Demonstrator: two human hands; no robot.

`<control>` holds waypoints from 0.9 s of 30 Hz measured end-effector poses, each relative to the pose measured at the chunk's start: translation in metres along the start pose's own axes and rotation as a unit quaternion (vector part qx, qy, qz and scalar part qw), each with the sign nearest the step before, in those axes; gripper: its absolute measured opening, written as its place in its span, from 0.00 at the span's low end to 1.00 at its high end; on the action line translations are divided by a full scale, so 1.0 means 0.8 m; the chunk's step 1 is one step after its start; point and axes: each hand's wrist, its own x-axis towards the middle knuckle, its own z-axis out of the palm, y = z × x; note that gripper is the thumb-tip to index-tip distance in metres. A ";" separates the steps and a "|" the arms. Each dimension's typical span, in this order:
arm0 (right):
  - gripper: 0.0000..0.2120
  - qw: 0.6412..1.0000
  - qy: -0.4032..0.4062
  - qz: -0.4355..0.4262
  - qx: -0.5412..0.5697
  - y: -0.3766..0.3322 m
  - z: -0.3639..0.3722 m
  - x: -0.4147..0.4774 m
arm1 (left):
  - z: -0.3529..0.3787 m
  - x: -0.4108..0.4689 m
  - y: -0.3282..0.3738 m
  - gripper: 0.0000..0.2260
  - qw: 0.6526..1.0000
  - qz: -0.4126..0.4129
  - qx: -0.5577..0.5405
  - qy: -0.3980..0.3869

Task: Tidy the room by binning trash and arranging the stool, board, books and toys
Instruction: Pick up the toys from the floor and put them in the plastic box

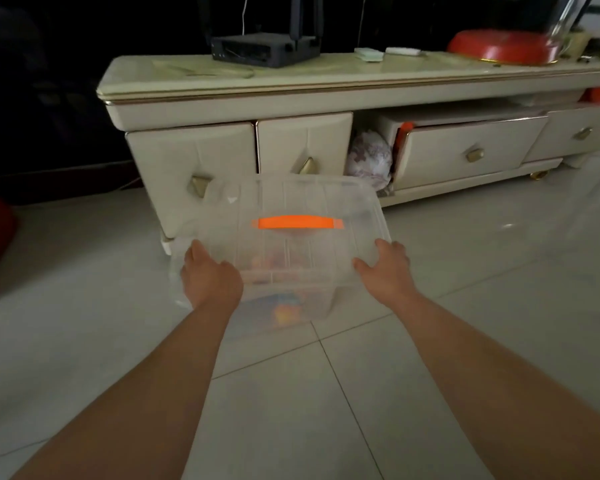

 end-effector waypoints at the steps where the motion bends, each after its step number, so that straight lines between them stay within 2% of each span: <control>1: 0.26 1.000 -0.007 -0.006 -0.007 -0.009 0.005 0.005 | -0.002 0.005 -0.006 0.26 1.000 -0.014 0.006 0.004; 5: 0.21 0.998 -0.049 -0.014 -0.033 -0.041 0.030 0.024 | -0.010 0.021 -0.030 0.25 0.997 -0.065 0.021 0.020; 10: 0.22 0.994 -0.084 -0.018 -0.071 -0.057 0.056 0.037 | -0.012 0.032 -0.051 0.26 0.995 -0.088 0.048 0.016; 16: 0.26 0.990 -0.079 -0.007 -0.113 -0.056 0.069 0.042 | -0.006 0.037 -0.060 0.25 0.992 -0.100 0.075 -0.010; 21: 0.24 0.987 -0.080 -0.009 -0.142 -0.045 0.074 0.040 | -0.005 0.037 -0.059 0.25 0.993 -0.087 0.078 -0.018; 24: 0.26 0.984 -0.110 -0.004 -0.138 -0.043 0.074 0.041 | -0.007 0.036 -0.060 0.25 0.993 -0.073 0.088 -0.036; 27: 0.32 0.989 -0.122 0.031 -0.074 -0.041 0.073 0.038 | -0.015 0.037 -0.061 0.24 0.993 -0.076 0.070 -0.057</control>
